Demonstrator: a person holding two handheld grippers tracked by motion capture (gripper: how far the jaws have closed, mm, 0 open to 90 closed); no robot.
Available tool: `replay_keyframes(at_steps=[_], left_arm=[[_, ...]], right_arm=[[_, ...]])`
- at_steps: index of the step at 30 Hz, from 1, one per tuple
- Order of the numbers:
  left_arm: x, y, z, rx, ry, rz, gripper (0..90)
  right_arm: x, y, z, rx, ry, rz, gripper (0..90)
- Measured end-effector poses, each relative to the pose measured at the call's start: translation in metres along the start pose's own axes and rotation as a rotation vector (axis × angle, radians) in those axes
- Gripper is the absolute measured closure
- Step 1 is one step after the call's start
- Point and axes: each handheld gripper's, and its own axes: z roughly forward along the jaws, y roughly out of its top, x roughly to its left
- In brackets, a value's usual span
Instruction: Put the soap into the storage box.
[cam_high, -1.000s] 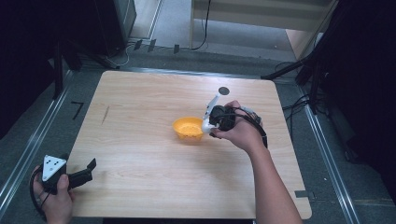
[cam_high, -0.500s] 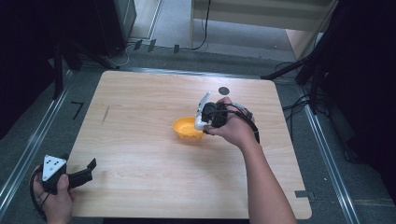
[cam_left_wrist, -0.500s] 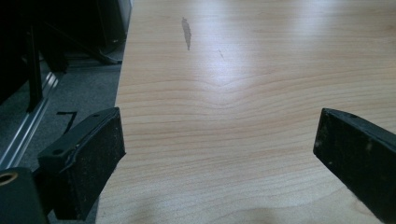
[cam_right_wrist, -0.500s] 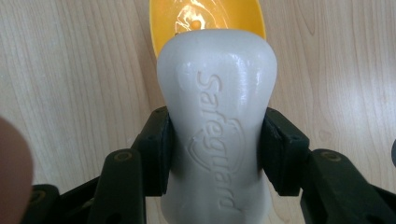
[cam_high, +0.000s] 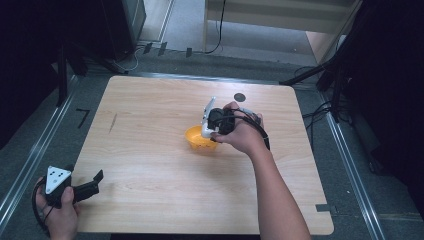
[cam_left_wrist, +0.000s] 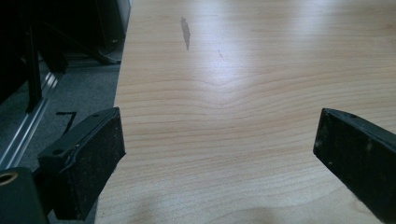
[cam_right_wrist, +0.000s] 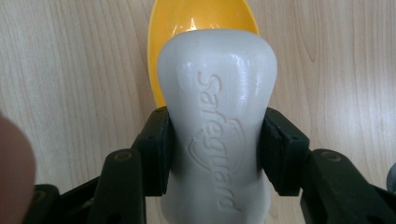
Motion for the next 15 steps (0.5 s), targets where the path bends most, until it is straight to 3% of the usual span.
replay_keyframes(at_steps=[15], left_arm=[[0.001, 0.000, 0.000, 0.001, -0.007, -0.001, 2.2]], right_arm=[[-0.003, 0.022, 0.013, 0.016, 0.013, -0.033, 51.3]])
